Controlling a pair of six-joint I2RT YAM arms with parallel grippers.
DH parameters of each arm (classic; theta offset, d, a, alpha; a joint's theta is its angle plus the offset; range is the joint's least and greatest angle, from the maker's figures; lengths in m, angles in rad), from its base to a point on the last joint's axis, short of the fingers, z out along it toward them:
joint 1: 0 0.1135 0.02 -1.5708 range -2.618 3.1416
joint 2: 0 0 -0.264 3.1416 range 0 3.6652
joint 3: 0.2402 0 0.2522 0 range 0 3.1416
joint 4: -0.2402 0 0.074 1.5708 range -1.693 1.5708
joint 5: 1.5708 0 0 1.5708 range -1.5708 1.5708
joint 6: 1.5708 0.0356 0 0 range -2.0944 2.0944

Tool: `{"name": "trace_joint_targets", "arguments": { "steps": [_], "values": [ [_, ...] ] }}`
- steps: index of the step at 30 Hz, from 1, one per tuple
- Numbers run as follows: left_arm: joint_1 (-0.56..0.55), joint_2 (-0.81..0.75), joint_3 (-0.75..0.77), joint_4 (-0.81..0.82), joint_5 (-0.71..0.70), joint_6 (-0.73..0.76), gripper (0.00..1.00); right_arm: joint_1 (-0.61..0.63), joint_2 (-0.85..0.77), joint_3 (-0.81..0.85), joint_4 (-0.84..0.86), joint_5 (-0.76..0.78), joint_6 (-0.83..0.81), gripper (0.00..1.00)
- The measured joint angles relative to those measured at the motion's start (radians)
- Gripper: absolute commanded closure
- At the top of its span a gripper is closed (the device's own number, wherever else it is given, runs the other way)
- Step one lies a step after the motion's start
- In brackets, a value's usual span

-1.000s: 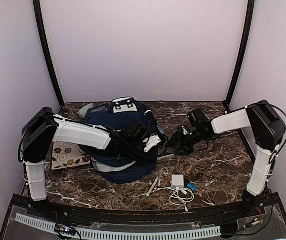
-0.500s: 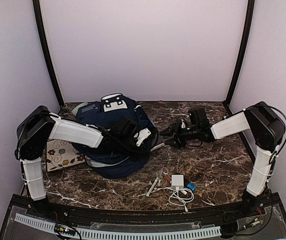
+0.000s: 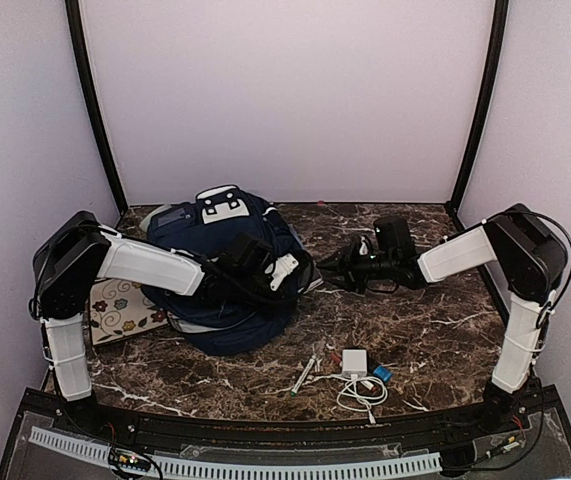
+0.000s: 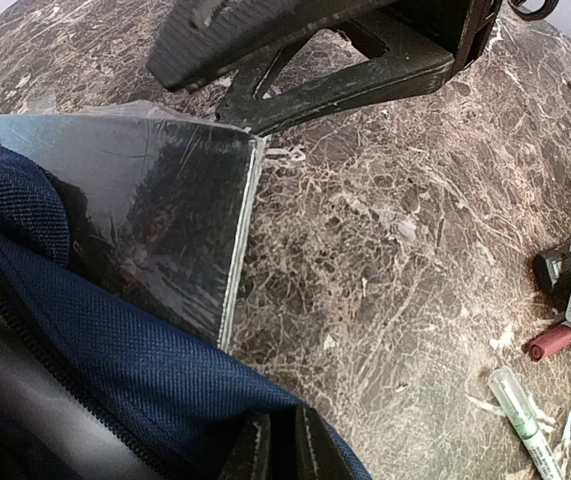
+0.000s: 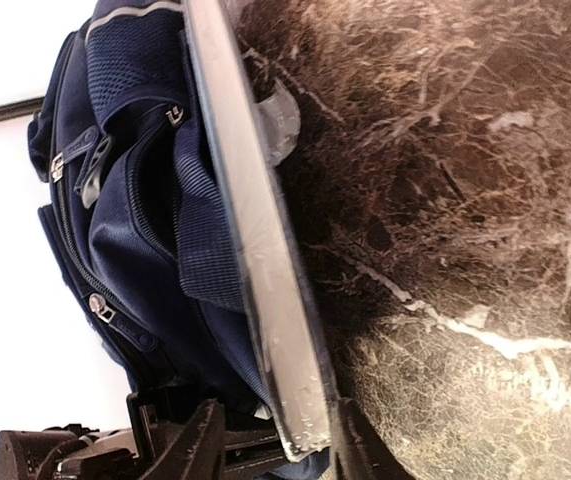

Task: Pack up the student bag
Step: Pick up the book from the center of the board.

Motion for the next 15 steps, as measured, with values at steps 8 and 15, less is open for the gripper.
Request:
{"name": "trace_joint_targets", "arguments": {
  "steps": [8, 15],
  "values": [
    [0.003, 0.000, -0.004, 0.008, -0.008, -0.003, 0.96, 0.017, 0.000, -0.006, 0.046, 0.027, 0.020, 0.70],
    [0.005, -0.001, -0.003, 0.007, -0.018, -0.003, 0.78, 0.032, 0.000, -0.006, 0.060, 0.063, 0.008, 0.69]
  ]
}}
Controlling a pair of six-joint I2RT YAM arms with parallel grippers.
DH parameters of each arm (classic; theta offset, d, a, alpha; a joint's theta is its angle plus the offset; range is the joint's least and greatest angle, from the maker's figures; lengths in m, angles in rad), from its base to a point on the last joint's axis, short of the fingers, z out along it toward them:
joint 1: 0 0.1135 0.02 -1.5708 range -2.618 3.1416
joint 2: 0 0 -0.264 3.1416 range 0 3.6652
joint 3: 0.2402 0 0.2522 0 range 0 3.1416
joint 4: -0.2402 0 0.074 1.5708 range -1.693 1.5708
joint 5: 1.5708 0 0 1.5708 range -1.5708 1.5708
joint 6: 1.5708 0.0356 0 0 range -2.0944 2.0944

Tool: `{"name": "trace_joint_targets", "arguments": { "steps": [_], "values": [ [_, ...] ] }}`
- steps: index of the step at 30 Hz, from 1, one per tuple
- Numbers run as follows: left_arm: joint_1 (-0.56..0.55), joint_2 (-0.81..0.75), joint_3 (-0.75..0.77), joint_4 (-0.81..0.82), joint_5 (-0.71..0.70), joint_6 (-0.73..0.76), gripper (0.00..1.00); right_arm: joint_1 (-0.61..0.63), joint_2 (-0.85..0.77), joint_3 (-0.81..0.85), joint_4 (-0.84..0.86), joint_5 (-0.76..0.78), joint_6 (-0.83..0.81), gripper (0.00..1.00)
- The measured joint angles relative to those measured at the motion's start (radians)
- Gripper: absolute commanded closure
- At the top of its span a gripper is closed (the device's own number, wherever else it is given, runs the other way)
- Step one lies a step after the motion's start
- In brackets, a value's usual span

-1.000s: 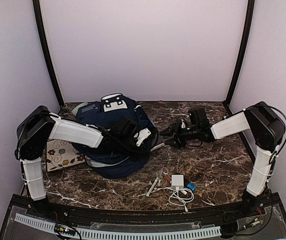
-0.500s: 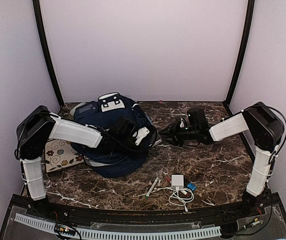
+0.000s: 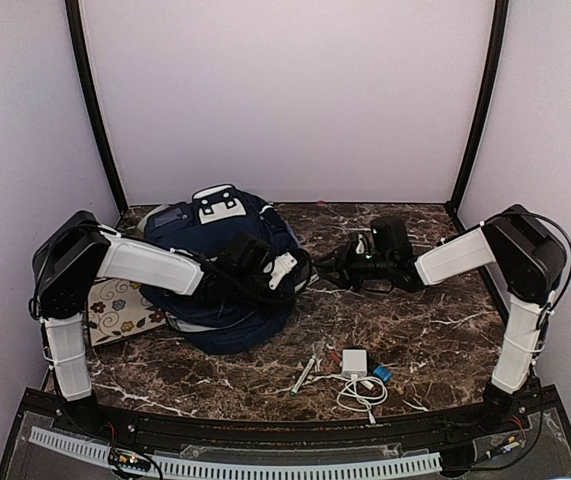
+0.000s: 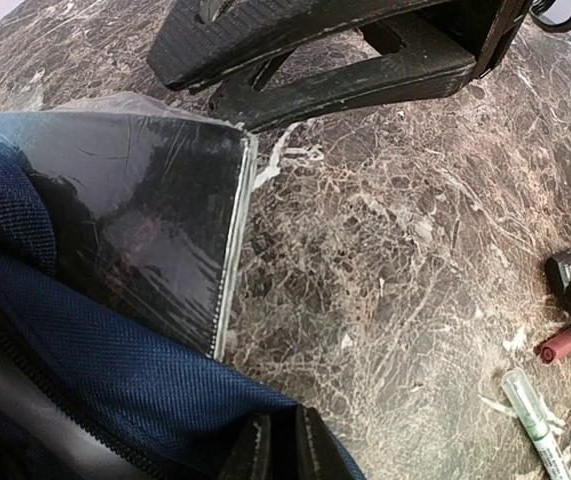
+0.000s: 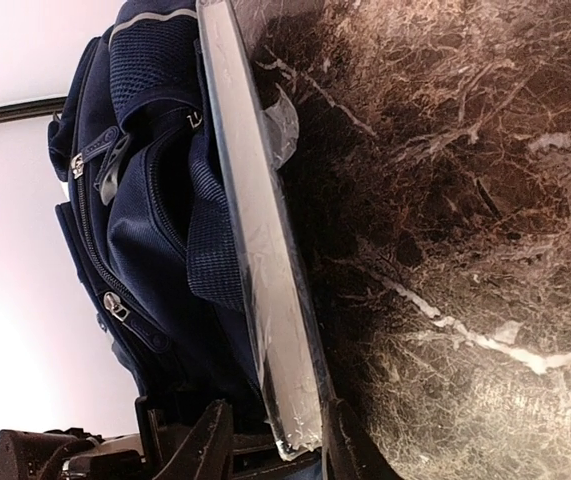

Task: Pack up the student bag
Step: Pick up the book from the center of the board, then pass from the right arm to the left

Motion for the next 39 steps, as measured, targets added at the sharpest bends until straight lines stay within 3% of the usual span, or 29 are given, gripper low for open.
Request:
{"name": "trace_joint_targets", "arguments": {
  "steps": [5, 13, 16, 18, 23, 31, 39],
  "values": [
    [-0.008, -0.024, 0.010, -0.053, -0.013, 0.001, 0.55, 0.013, 0.000, 0.002, 0.000, 0.011, -0.007, 0.68],
    [-0.077, -0.122, 0.031, -0.149, -0.163, 0.100, 0.49, 0.068, 0.000, 0.006, 0.055, -0.037, 0.027, 0.68],
    [-0.127, -0.156, 0.003, -0.076, -0.299, 0.200, 0.42, 0.081, 0.008, 0.012, 0.087, -0.066, 0.051, 0.68],
    [-0.167, -0.208, -0.108, 0.078, -0.377, 0.300, 0.39, 0.084, 0.018, 0.013, 0.118, -0.081, 0.071, 0.68],
    [-0.203, -0.237, -0.301, 0.302, -0.453, 0.463, 0.39, 0.084, 0.034, 0.014, 0.144, -0.099, 0.096, 0.68],
    [-0.188, -0.098, -0.264, 0.491, -0.556, 0.624, 0.42, 0.084, 0.043, 0.019, 0.157, -0.109, 0.109, 0.69],
    [-0.188, -0.005, -0.223, 0.585, -0.605, 0.708, 0.52, 0.084, 0.050, 0.029, 0.156, -0.115, 0.116, 0.69]
  ]
}}
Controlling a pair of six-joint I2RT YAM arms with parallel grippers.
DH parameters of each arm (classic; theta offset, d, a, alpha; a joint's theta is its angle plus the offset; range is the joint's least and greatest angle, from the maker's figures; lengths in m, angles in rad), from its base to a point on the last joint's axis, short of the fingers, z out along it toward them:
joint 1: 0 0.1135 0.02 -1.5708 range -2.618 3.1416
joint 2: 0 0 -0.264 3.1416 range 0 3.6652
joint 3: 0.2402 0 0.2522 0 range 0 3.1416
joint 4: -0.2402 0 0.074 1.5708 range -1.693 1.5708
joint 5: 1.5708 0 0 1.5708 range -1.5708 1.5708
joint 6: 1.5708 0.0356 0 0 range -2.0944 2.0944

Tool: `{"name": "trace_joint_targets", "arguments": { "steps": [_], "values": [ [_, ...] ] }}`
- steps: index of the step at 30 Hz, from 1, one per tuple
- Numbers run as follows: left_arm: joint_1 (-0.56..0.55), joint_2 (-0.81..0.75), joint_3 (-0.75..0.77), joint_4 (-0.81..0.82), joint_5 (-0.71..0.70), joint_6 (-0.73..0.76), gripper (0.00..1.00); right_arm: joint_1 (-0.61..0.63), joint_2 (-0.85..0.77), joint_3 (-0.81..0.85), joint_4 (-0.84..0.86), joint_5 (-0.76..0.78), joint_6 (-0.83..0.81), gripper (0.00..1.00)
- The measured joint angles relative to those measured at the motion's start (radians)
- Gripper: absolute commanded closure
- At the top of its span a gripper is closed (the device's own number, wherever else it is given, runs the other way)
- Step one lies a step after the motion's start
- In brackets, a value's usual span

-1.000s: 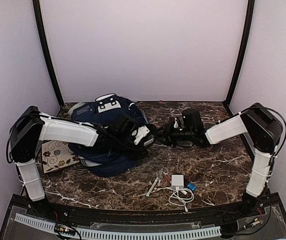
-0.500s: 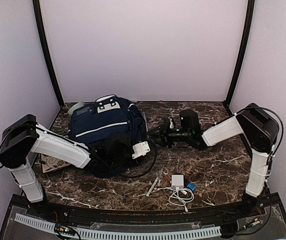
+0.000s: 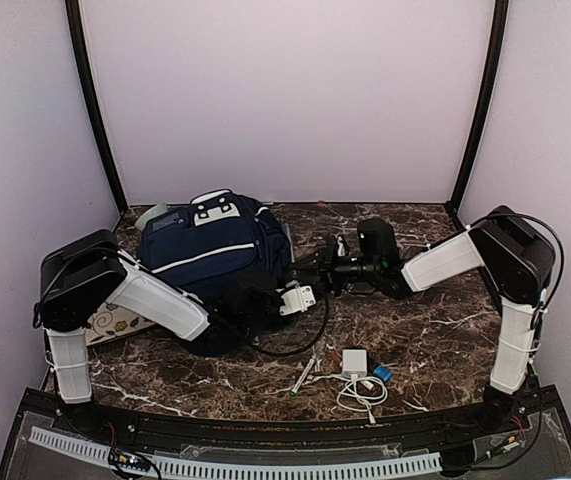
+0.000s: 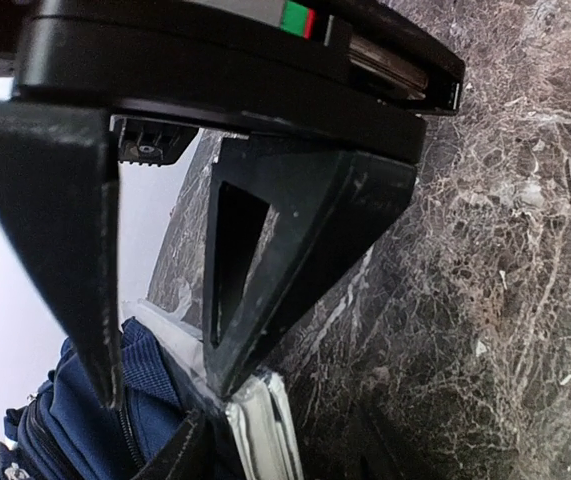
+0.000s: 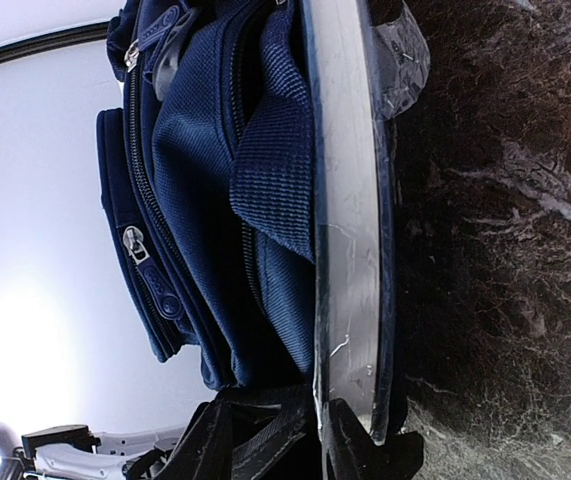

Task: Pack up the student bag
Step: Pass from the right arm to the left

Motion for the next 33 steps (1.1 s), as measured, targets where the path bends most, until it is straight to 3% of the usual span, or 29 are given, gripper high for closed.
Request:
{"name": "trace_joint_targets", "arguments": {
  "steps": [5, 9, 14, 18, 24, 27, 33],
  "values": [
    [0.000, 0.075, 0.040, 0.080, -0.078, 0.071, 0.49, 0.000, 0.002, 0.001, 0.000, 0.001, 0.000, 0.69],
    [-0.004, 0.091, 0.043, 0.113, -0.115, 0.096, 0.57, 0.000, 0.002, 0.001, 0.000, 0.002, 0.000, 0.69],
    [-0.005, 0.095, 0.043, 0.129, -0.137, 0.092, 0.87, 0.001, 0.005, 0.003, 0.000, 0.004, 0.000, 0.69],
    [-0.004, 0.099, 0.042, 0.134, -0.147, 0.078, 1.00, 0.002, 0.007, 0.003, 0.000, 0.013, -0.002, 0.69],
    [-0.004, 0.099, 0.024, 0.153, -0.141, 0.075, 1.00, 0.002, -0.009, -0.002, 0.000, 0.024, -0.009, 0.66],
    [-0.004, 0.099, 0.009, 0.169, -0.136, 0.074, 1.00, -0.014, -0.047, -0.011, -0.032, 0.036, -0.030, 0.59],
    [-0.002, 0.074, -0.040, 0.218, -0.124, 0.063, 1.00, -0.061, -0.122, 0.053, -0.260, 0.122, -0.164, 0.47]
  ]
}}
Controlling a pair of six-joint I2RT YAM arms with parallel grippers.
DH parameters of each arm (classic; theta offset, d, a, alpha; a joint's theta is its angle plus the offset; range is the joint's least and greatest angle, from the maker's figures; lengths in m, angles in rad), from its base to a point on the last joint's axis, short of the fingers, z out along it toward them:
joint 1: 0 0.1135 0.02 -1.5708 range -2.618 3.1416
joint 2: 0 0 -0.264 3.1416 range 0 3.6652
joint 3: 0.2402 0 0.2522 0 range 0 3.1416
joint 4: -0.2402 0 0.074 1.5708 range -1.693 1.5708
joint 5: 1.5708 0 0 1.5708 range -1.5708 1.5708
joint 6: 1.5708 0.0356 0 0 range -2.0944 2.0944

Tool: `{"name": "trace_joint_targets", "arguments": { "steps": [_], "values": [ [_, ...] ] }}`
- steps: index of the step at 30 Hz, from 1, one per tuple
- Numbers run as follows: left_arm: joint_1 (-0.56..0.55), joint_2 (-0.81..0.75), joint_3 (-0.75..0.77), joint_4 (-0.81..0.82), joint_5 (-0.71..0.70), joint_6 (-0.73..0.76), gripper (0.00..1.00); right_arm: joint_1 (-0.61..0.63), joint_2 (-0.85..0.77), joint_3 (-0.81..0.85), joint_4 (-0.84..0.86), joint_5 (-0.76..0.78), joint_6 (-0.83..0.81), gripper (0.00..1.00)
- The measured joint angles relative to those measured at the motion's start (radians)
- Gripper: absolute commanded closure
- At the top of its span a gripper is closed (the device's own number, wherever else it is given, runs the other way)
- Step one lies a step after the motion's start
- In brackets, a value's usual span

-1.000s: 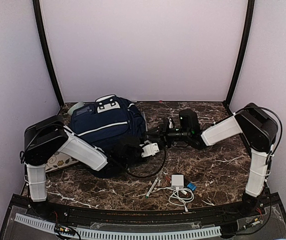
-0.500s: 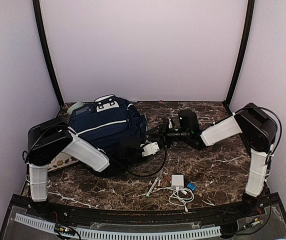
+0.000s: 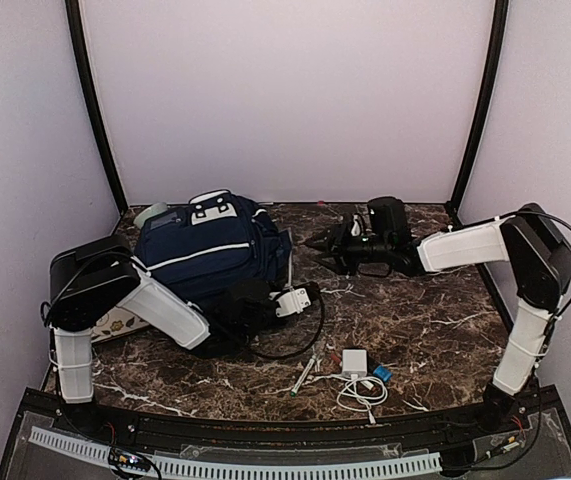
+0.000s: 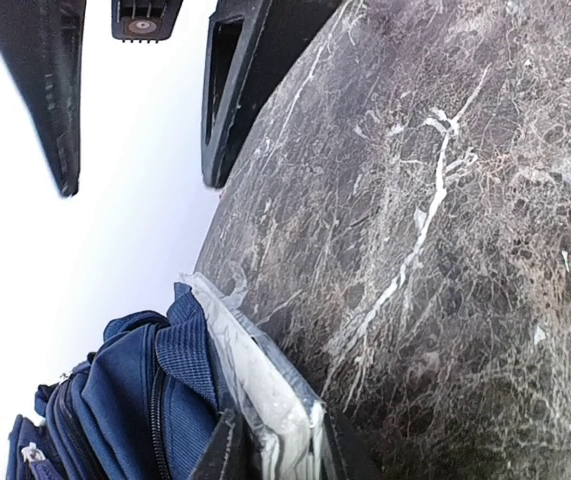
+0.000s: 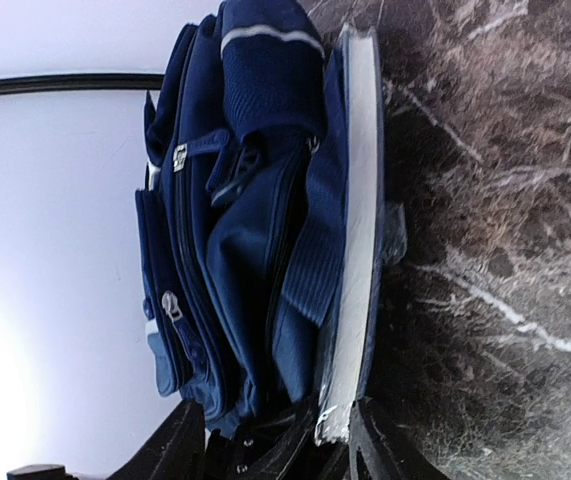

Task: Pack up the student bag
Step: Pass from the right arm to the left

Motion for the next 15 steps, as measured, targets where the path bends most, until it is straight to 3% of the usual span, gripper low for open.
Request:
{"name": "trace_joint_targets", "arguments": {
  "steps": [4, 15],
  "values": [
    [-0.001, -0.036, -0.067, 0.063, 0.016, -0.003, 1.00, -0.006, 0.009, 0.077, -0.104, 0.039, -0.065, 0.47],
    [-0.050, -0.119, -0.237, 0.205, 0.061, 0.009, 1.00, 0.048, 0.056, 0.071, -0.159, -0.008, -0.092, 0.43]
  ]
}}
